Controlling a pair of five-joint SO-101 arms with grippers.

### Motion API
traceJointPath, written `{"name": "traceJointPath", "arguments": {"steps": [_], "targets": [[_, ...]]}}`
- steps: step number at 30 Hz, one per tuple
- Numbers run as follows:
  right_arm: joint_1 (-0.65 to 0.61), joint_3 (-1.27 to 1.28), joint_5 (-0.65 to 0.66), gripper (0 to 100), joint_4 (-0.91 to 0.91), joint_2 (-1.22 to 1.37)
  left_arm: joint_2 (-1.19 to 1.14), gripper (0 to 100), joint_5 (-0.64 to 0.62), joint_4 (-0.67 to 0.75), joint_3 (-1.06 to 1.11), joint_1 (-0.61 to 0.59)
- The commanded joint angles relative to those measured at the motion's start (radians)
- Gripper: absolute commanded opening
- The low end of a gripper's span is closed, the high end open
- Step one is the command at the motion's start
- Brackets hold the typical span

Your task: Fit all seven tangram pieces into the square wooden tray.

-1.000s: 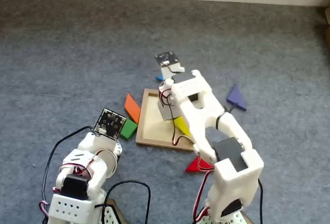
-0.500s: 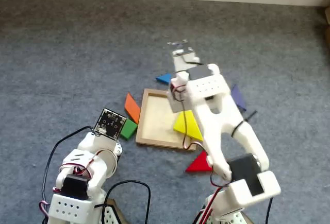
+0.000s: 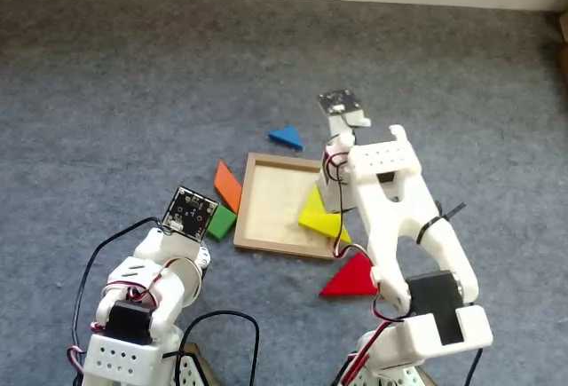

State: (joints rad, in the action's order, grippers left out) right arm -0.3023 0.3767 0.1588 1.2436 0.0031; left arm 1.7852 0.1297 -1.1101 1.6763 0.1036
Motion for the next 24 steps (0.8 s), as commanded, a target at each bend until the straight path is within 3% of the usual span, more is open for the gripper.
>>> {"name": "traceJointPath", "arguments": {"steps": [1,15,24], "targets": [[0.008,-0.012,0.011,1.2,-0.012,0.054,0.016,1,-0.005,-0.003,0.019,-0.002],[-0.133,-0.016,0.058,1.2,-0.001,0.110,0.016,1,-0.005,-0.003,0.019,-0.002],[-0.162,-0.016,-0.038,1.2,-0.073,0.111,0.016,1,-0.005,-0.003,0.019,-0.002]]}}
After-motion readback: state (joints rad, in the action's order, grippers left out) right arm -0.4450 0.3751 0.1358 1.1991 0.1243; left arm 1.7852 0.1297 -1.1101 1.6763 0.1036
